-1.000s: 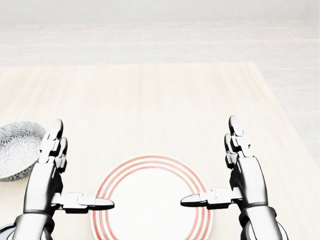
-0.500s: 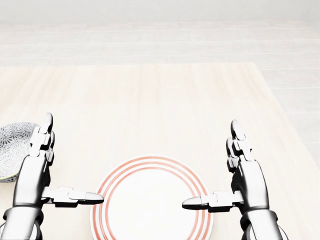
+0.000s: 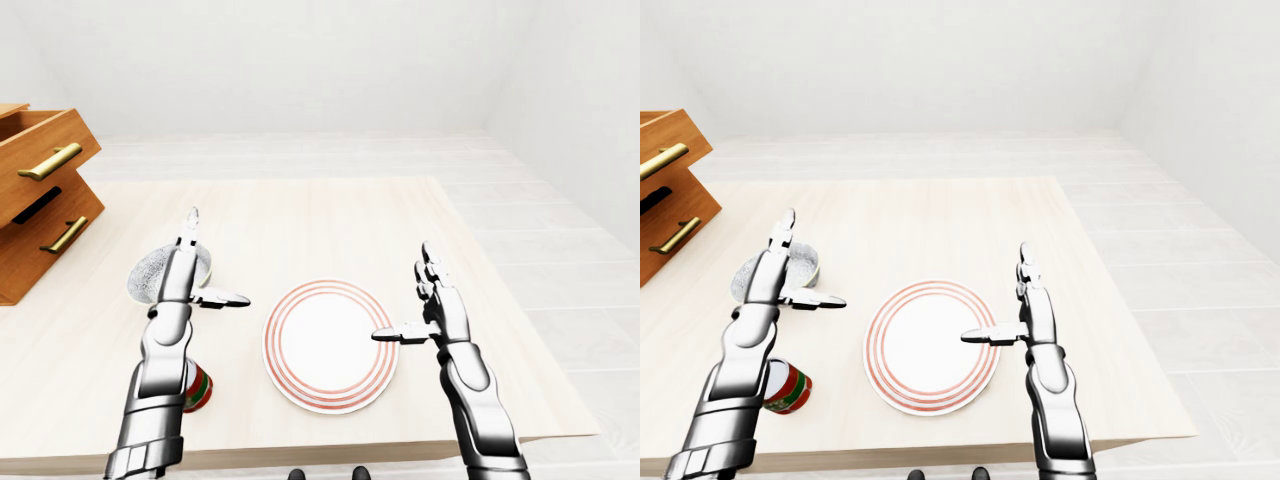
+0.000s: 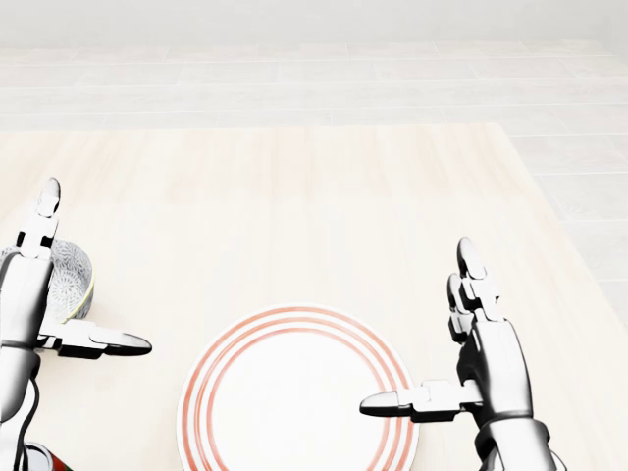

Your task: Put the bowl on the plate.

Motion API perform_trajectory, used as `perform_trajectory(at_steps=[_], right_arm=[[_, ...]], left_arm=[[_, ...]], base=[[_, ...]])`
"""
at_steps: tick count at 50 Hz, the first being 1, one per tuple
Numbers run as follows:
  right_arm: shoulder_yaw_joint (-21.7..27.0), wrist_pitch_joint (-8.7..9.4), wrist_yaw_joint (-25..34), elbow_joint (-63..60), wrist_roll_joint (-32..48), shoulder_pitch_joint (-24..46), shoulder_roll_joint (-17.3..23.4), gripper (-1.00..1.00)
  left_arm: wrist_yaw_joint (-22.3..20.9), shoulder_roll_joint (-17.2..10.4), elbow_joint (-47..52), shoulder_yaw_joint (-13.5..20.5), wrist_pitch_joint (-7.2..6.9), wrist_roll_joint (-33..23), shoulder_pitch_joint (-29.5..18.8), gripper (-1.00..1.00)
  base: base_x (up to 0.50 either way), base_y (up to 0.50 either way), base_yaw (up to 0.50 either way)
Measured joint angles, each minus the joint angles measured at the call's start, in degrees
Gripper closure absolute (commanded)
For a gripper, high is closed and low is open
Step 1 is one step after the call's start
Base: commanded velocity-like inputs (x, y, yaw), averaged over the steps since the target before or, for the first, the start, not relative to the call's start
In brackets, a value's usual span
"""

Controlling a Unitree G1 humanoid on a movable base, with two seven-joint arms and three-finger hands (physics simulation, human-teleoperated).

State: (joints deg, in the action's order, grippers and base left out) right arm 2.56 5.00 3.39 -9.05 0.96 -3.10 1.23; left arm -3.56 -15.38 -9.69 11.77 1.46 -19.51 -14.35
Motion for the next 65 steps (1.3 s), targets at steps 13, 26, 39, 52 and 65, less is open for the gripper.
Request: perform_trajectory(at_steps=[13, 26, 39, 52, 65], right_arm=[[0.0, 0.00, 0.1, -1.3, 0.0, -0.6, 0.0, -1.00], [-0.1, 0.00, 0.0, -1.4, 0.1, -1.0, -0.2, -1.00], [-0.1, 0.00, -0.1, -1.4, 0.0, -1.1, -0.2, -1.00], [-0.1, 0.00, -0.1, -2.1, 0.1, -1.5, -0.2, -1.00], [-0.1, 0.00, -0.3, -2.8, 0.1, -1.7, -0.3, -1.00]], left_arm=[[2.1, -4.4, -11.6, 0.2, 3.54, -3.8, -6.7, -1.00], [5.9, -8.6, -22.8, -0.5, 3.54, -8.5, -10.6, -1.00], [10.4, -10.6, -30.4, -1.6, 3.54, -13.4, -12.8, -1.00], [14.3, -11.5, -38.3, -3.2, 3.54, -16.8, -15.4, -1.00], [17.4, -12.3, -44.2, -4.6, 3.54, -18.9, -16.8, -1.00]], base=[[0.00, 0.00, 0.00], [0.00, 0.00, 0.00], [0.00, 0.00, 0.00], [0.00, 0.00, 0.00], [0.00, 0.00, 0.00]])
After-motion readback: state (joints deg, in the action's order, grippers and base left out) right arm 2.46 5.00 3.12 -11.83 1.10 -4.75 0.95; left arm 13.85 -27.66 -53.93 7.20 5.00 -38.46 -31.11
